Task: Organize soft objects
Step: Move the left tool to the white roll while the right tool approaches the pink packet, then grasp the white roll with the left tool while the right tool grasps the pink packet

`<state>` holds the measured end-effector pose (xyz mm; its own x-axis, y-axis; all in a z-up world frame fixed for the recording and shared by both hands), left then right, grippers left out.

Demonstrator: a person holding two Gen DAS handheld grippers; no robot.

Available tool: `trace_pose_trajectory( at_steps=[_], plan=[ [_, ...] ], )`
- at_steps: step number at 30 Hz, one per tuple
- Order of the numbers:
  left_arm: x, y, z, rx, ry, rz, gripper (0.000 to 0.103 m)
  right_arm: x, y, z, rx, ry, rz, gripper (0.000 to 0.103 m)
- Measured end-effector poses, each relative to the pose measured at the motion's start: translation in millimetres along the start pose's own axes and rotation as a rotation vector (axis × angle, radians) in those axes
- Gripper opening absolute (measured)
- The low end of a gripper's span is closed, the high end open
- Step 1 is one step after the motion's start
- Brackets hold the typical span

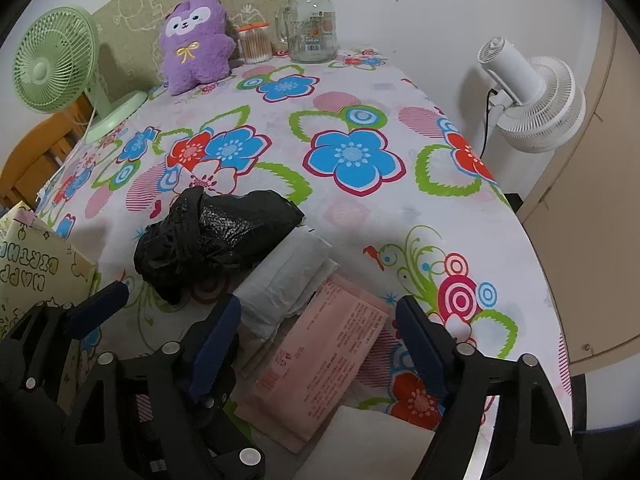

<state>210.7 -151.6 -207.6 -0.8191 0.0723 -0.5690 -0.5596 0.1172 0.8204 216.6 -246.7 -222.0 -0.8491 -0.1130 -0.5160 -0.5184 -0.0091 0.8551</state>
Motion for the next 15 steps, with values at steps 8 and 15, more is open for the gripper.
trace_pose_trajectory(
  at_steps=[8,15],
  plan=[
    [-0.2,1.7,-10.0,0.007,-0.022,-0.018,0.067,8.4,10.1,-14.7,0.021,-0.041,-0.003,0.072],
    [0.9,3.9,-21.3,0.026,-0.054,-0.03,0.048,11.0,1.0,-16.8,-0.016,-0.074,0.021,0.064]
  ],
)
Point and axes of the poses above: each gripper's, at about its wrist camera, not at the fingertips, and y roughly against the way its jaws point, z to its left, x to its underside, the point moved 9 cm from there along -y, roughly the way its jaws point, and after that the axes turned 11 degrees about y, right-handed, at the moved point
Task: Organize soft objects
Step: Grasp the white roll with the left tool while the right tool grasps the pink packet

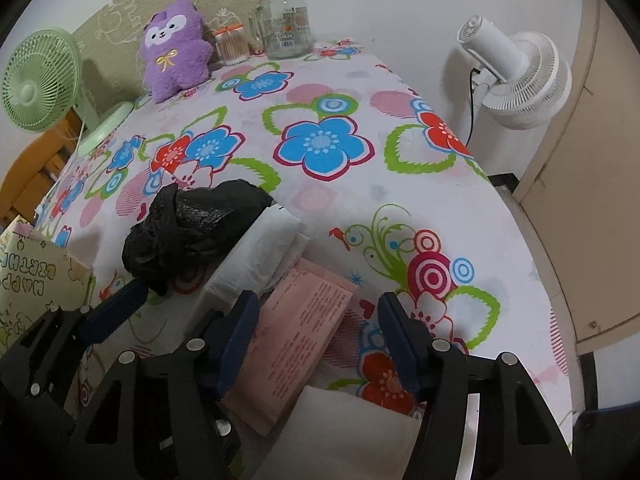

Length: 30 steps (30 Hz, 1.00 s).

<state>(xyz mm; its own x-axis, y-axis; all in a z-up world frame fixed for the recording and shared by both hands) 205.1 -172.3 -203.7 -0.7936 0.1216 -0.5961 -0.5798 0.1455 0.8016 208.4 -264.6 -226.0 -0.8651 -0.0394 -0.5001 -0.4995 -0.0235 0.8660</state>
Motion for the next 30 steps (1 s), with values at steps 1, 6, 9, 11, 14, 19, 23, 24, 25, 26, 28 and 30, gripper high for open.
trace_pose_trajectory(
  at_steps=[1,6,9,11,14,19,23,24,25,26,28,30],
  plan=[
    [-0.1,-0.1,-0.8,0.011,0.004,0.005,0.046,-1.5,-1.1,1.7,0.004,0.006,-0.004,0.061],
    [1.3,0.0,-6.6,0.076,0.014,0.031,0.025,-4.4,-2.4,4.1,-0.004,0.019,-0.019,0.048],
    [3.9,1.6,-12.6,0.113,0.005,0.044,0.011,-3.1,-0.7,3.7,-0.023,0.012,-0.029,0.041],
    [4.8,3.5,-14.7,0.116,-0.001,0.042,0.006,-2.2,0.5,3.4,-0.03,0.008,-0.031,0.039],
    [4.8,7.8,-14.9,0.111,-0.006,0.03,0.003,-2.3,4.9,3.9,-0.028,0.01,-0.044,0.034],
    [7.8,14.4,-14.1,0.114,-0.005,0.023,0.001,0.2,11.0,7.8,-0.043,0.007,-0.054,0.033],
    [9.6,21.9,-13.2,0.113,-0.002,0.008,0.001,2.5,18.5,10.5,-0.046,0.009,-0.07,0.032],
    [9.3,23.4,-12.6,0.112,0.0,0.003,0.001,2.4,20.8,11.1,-0.045,0.009,-0.076,0.032],
    [9.3,26.0,-11.9,0.112,0.002,-0.002,0.001,2.3,22.9,12.2,-0.045,0.011,-0.081,0.032],
    [9.2,28.0,-11.3,0.111,0.003,-0.006,0.001,2.3,25.2,13.1,-0.044,0.012,-0.086,0.032],
    [8.6,32.9,-9.5,0.111,0.007,-0.017,0.001,1.9,29.8,15.5,-0.043,0.016,-0.097,0.032],
    [9.0,37.1,-7.5,0.111,0.012,-0.024,0.001,1.9,34.9,17.8,-0.041,0.023,-0.108,0.032]
  ],
)
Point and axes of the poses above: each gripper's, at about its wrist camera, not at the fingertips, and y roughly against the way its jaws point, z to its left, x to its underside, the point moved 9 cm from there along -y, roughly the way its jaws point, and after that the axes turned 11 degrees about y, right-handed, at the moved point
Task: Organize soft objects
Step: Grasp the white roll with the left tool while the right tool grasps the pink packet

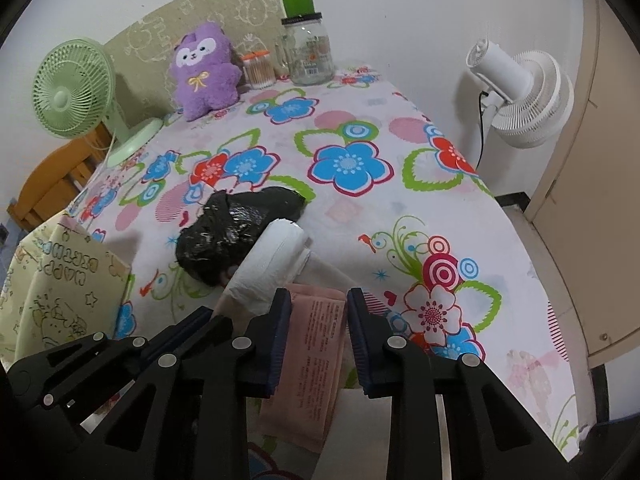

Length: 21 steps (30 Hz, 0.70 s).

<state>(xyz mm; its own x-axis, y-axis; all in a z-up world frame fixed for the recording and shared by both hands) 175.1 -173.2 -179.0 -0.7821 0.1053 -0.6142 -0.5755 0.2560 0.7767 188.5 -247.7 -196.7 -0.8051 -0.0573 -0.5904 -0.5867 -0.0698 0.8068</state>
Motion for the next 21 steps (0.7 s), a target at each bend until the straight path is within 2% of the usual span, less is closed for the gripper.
trace_pose_trajectory(
  at_steps=[21],
  plan=[
    [3.0,51.8,11.4,0.009,0.034,-0.09,0.001,-3.9,51.1,29.7,0.031,0.058,-0.089,0.032]
  ],
)
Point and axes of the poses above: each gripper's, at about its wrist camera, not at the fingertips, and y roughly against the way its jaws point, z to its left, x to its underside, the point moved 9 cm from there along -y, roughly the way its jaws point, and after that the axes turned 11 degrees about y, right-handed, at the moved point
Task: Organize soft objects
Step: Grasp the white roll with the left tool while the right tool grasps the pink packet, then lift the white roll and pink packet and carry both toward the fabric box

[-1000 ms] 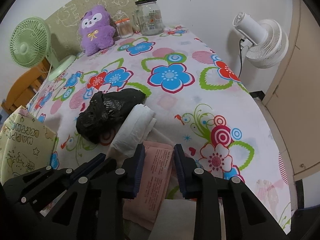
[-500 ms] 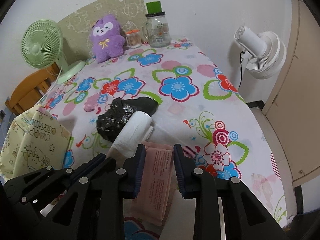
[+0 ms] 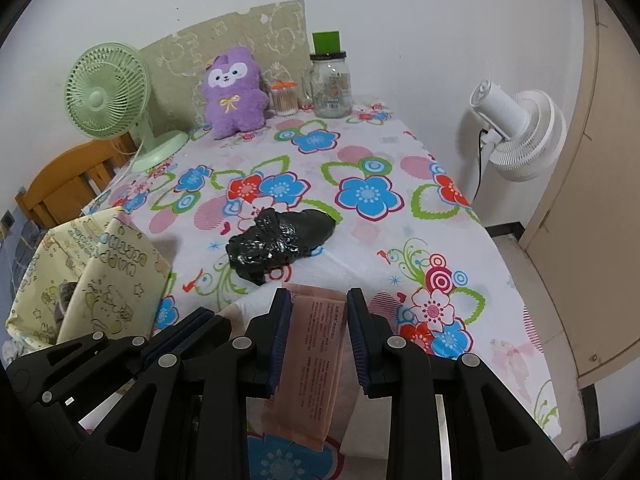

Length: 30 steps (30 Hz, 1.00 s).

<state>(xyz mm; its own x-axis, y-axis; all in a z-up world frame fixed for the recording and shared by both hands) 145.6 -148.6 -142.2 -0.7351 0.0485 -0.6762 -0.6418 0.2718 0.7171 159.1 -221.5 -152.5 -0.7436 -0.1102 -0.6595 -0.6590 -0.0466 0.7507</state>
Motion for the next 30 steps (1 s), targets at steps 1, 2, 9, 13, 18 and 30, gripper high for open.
trace_pose_trajectory(
  at_steps=[1,2,9,13,18,30],
  plan=[
    [0.2,3.2,0.4,0.0,0.001,-0.006,0.001,-0.3,3.2,1.7,0.001,0.003,-0.005,0.032],
    [0.3,5.5,0.8,0.0,0.002,-0.01,0.001,-0.7,5.1,2.9,0.001,0.005,-0.009,0.032],
    [0.9,25.1,3.9,0.0,0.004,-0.043,0.001,-1.4,23.7,11.8,0.005,0.017,-0.039,0.031],
    [0.0,35.6,5.9,-0.002,0.008,-0.058,0.001,-3.5,33.6,17.2,0.006,0.026,-0.055,0.032],
    [-2.6,47.9,7.0,-0.005,0.006,-0.077,0.001,-7.3,46.2,22.2,0.006,0.031,-0.075,0.032],
    [-13.3,74.3,12.9,-0.019,0.0,-0.115,0.001,-20.5,70.9,34.6,-0.002,0.046,-0.117,0.031]
  ],
)
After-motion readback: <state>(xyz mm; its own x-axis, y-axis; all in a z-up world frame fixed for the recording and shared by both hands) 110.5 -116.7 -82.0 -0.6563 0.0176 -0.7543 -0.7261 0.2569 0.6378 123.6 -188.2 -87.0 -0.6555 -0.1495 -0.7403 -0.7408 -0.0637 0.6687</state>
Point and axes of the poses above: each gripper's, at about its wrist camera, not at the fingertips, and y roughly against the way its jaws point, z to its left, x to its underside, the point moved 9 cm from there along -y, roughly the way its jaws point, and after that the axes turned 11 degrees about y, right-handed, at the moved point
